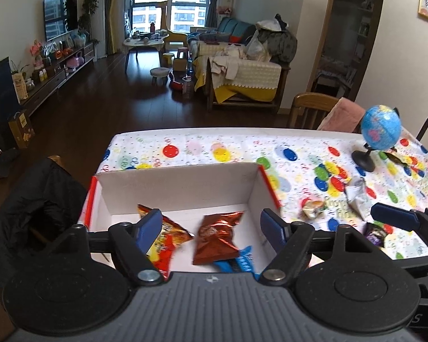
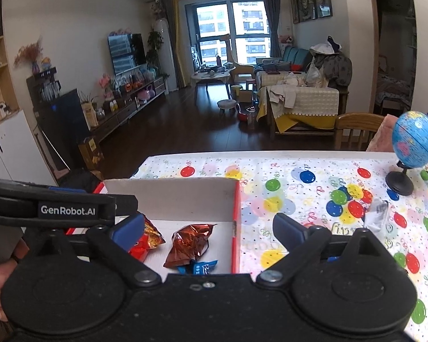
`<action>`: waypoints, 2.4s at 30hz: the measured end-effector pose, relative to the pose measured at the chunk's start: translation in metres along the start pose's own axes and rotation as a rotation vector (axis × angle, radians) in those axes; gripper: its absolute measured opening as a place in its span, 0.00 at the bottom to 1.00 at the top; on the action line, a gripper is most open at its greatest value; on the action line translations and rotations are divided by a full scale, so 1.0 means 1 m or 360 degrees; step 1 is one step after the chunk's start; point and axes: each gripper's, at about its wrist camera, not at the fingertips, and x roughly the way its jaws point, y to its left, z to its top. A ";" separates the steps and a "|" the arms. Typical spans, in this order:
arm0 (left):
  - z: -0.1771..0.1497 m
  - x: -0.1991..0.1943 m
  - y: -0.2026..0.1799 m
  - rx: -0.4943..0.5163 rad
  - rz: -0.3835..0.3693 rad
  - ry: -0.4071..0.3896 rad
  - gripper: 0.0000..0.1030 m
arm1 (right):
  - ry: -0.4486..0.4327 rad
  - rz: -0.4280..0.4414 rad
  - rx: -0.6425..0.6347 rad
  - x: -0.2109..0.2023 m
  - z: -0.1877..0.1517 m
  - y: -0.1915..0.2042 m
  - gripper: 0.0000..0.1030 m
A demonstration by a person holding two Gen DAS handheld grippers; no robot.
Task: Organize snacks
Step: 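Withdraw both tools from the box back toward the remaining snacks, then grasp green-label cake pouch with left tool while right tool grasps black coffee packet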
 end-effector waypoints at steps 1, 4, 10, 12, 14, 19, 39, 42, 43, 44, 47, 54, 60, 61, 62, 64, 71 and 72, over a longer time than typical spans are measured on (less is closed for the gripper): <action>-0.001 -0.003 -0.004 0.0000 -0.0006 -0.0003 0.74 | -0.0006 0.0010 0.0010 -0.004 -0.001 -0.004 0.95; -0.005 -0.008 -0.018 0.0001 -0.0022 -0.0008 0.74 | -0.0025 0.0020 0.0030 -0.015 -0.005 -0.013 0.96; -0.014 -0.015 -0.048 0.0002 -0.0057 0.0003 0.74 | -0.0045 0.0021 0.0077 -0.035 -0.017 -0.042 0.98; -0.017 -0.016 -0.059 0.0006 -0.0069 0.0006 0.74 | -0.0046 0.0006 0.0091 -0.041 -0.021 -0.054 0.98; -0.019 -0.016 -0.072 0.0013 -0.0081 0.0009 0.74 | -0.0049 -0.0015 0.0103 -0.047 -0.024 -0.066 0.98; -0.026 -0.008 -0.104 0.0023 -0.0113 0.0042 0.74 | -0.0032 -0.0059 0.0145 -0.055 -0.033 -0.098 0.98; -0.034 0.068 -0.195 -0.0020 -0.0115 0.0210 0.74 | 0.0058 -0.0247 0.0254 -0.052 -0.068 -0.222 1.00; -0.030 0.084 -0.200 -0.0031 -0.0097 0.0229 0.74 | 0.0087 -0.0263 0.0243 -0.042 -0.071 -0.238 0.99; -0.030 0.090 -0.202 -0.0031 -0.0091 0.0234 0.74 | 0.0101 -0.0271 0.0241 -0.037 -0.071 -0.242 0.99; -0.028 0.096 -0.203 -0.0037 -0.0085 0.0246 0.74 | 0.0120 -0.0279 0.0238 -0.033 -0.073 -0.247 0.99; -0.025 0.113 -0.207 -0.0047 -0.0073 0.0277 0.74 | 0.0169 -0.0283 0.0230 -0.019 -0.077 -0.260 0.98; -0.019 0.153 -0.217 -0.0014 0.0011 0.0319 0.74 | 0.0294 -0.0279 0.0210 0.023 -0.086 -0.286 0.87; -0.016 0.196 -0.224 0.0083 0.0090 0.0467 0.74 | 0.0383 -0.0263 0.0080 0.050 -0.094 -0.295 0.82; -0.016 0.202 -0.223 0.0083 0.0096 0.0476 0.74 | 0.0399 -0.0263 0.0072 0.054 -0.095 -0.297 0.82; -0.016 0.207 -0.224 0.0085 0.0104 0.0482 0.74 | 0.0415 -0.0260 0.0067 0.059 -0.096 -0.298 0.81; -0.016 0.214 -0.225 0.0095 0.0124 0.0484 0.74 | 0.0444 -0.0246 0.0061 0.067 -0.098 -0.300 0.79; -0.014 0.246 -0.222 0.0092 0.0183 0.0550 0.74 | 0.0468 -0.0193 -0.0005 0.088 -0.096 -0.300 0.79; -0.013 0.250 -0.221 0.0091 0.0180 0.0556 0.74 | 0.0472 -0.0185 -0.0027 0.090 -0.096 -0.299 0.79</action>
